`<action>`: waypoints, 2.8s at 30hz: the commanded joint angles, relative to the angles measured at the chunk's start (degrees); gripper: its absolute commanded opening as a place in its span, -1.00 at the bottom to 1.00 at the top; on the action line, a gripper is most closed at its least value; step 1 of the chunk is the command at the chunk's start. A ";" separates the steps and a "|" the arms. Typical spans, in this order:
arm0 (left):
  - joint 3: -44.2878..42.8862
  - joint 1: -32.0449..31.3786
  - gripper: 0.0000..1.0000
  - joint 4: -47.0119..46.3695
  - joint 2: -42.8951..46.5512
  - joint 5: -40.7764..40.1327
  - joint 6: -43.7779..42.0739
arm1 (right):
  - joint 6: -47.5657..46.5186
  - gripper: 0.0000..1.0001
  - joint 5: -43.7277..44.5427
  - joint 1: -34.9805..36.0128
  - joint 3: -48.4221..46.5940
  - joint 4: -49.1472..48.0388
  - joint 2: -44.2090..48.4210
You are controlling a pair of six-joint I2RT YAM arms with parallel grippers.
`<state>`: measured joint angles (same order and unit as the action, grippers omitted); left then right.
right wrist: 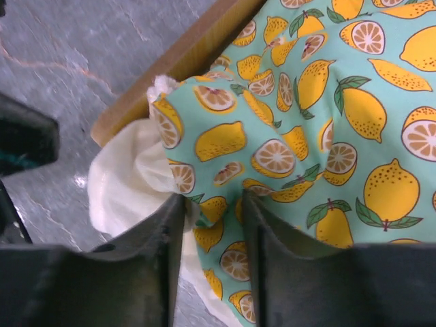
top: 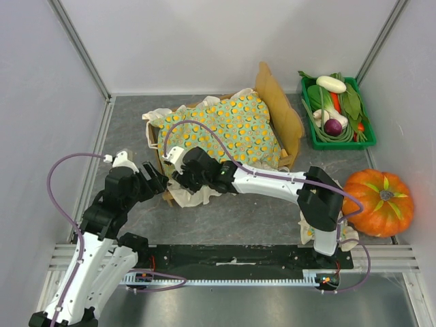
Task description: Set up the pet bed
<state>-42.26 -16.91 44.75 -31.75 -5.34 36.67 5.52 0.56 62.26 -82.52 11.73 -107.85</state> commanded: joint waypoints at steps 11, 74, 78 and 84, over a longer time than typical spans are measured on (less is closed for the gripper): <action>6.22 -0.14 0.72 -8.63 -2.35 4.11 3.33 | 6.85 0.47 3.99 0.05 15.53 0.14 29.60; 8.25 6.45 0.72 -25.87 -11.50 7.63 -3.27 | 31.83 0.48 41.09 11.66 28.57 -61.75 -10.61; 7.55 6.36 0.78 -23.23 -6.85 8.33 -2.57 | 34.21 0.52 43.66 10.78 20.40 -56.37 -16.84; 6.40 6.45 0.83 -20.41 -2.71 9.21 -2.47 | 42.90 0.52 41.98 5.86 16.96 -56.20 -21.07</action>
<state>-32.80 -10.83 21.87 -36.38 2.70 32.75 41.58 40.53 71.61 -63.24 -45.12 -126.04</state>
